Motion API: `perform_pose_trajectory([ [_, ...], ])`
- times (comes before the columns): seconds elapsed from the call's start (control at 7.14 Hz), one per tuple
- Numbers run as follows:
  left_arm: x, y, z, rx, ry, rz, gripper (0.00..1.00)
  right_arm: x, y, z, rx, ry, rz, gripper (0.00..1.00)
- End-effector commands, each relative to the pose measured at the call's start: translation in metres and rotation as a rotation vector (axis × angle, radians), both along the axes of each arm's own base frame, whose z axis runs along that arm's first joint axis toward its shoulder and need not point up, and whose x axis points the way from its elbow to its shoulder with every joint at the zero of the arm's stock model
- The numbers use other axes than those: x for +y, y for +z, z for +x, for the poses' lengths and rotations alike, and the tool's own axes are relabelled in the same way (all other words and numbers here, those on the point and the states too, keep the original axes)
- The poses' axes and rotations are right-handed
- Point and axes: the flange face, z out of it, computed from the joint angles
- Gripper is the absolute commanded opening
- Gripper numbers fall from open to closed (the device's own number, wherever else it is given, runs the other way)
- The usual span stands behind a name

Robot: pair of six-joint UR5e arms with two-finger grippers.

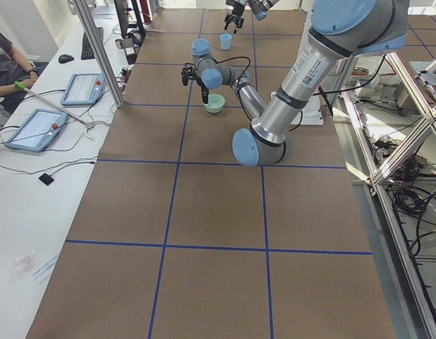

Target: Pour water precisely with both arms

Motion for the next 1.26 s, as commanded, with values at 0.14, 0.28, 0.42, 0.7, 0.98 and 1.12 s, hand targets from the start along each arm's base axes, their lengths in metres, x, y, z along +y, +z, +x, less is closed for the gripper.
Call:
perform_pose_trajectory([
  [0.14, -0.001, 0.005, -0.001, -0.005, -0.003, -0.003, 0.78, 0.004, 0.007, -0.012, 0.002, 0.000, 0.025, 0.99],
  [0.28, -0.001, 0.005, -0.001, -0.006, -0.003, -0.004, 0.78, 0.003, 0.007, -0.012, 0.000, 0.000, 0.027, 0.99],
  [0.42, -0.001, 0.004, -0.002, -0.005, -0.003, -0.003, 0.78, 0.004, 0.007, -0.013, 0.001, -0.002, 0.026, 0.99],
  [0.7, -0.001, 0.002, -0.004, -0.001, -0.006, 0.000, 0.78, 0.005, 0.011, -0.016, 0.007, -0.003, 0.020, 0.99],
  [0.98, -0.003, 0.002, -0.007, 0.000, -0.009, 0.001, 0.78, 0.005, 0.014, -0.021, 0.019, 0.019, 0.020, 0.99],
  [1.12, -0.005, 0.001, -0.010, 0.003, -0.014, 0.003, 0.78, 0.009, 0.017, -0.020, 0.003, 0.020, 0.024, 0.99],
])
